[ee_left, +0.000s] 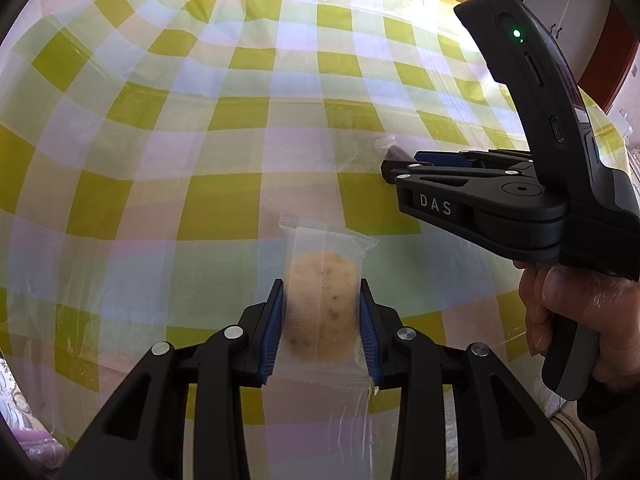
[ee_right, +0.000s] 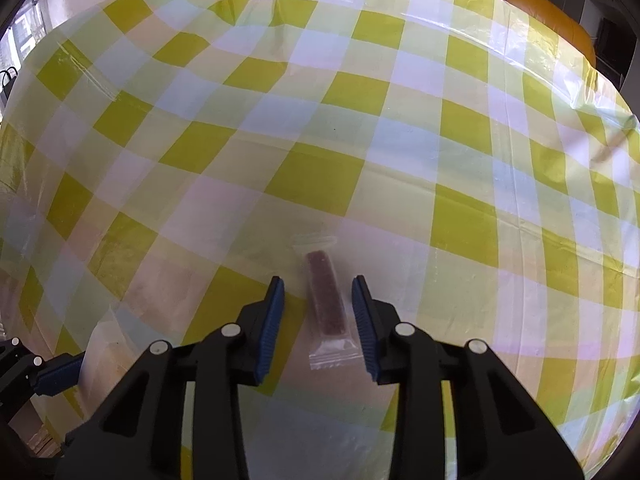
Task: Organize snacks
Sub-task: 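Grasp the clear-wrapped cake with the left gripper while the right gripper grasps the brown bar, then carry the wrapped cake and brown bar over the white box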
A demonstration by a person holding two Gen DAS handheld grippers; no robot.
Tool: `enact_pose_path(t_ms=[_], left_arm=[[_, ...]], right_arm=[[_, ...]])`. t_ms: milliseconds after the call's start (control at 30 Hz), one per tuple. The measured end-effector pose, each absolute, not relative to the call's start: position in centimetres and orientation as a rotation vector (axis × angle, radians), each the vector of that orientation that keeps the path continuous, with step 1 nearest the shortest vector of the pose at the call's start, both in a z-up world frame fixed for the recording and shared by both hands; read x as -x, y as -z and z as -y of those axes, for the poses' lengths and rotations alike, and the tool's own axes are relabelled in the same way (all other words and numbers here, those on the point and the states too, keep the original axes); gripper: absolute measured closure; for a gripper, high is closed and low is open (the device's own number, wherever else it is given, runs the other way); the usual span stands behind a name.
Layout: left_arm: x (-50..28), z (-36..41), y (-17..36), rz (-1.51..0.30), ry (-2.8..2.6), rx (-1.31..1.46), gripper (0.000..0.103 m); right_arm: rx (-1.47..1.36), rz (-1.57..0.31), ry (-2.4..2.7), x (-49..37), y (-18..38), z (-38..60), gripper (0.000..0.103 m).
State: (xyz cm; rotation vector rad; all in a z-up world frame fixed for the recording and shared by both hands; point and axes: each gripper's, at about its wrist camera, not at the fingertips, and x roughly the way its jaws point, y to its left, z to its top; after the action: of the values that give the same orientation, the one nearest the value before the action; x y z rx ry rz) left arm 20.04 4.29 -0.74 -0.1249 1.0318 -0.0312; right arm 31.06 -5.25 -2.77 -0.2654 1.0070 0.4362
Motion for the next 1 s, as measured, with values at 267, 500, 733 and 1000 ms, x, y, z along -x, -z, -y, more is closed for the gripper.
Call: enact_pose_path(t_ms=[267, 500, 733, 1000], left_arm=[[-19.7, -4.0, 0.2, -1.024, 0.029, 0.133, 0.069], [-18.5, -1.4, -1.6, -0.999, 0.074, 0.125, 0.069], [-17.0, 2.8, -3.0, -0.984, 0.153, 0.104, 0.069], [-15.4, 8.1, -4.0, -0.981, 0.253, 0.06, 0.069]], right_arm=[[0.297, -0.988, -0.425, -29.4, 2.0, 5.6, 0.09], [0.258, -0.973, -0.343, -26.5, -0.3, 9.9, 0.09], [0.198, -0.983, -0.246, -23.1, -1.7, 15.8, 0.09], [0.132, -0.983, -0.158, -18.8, -2.9, 22.6, 0.09]])
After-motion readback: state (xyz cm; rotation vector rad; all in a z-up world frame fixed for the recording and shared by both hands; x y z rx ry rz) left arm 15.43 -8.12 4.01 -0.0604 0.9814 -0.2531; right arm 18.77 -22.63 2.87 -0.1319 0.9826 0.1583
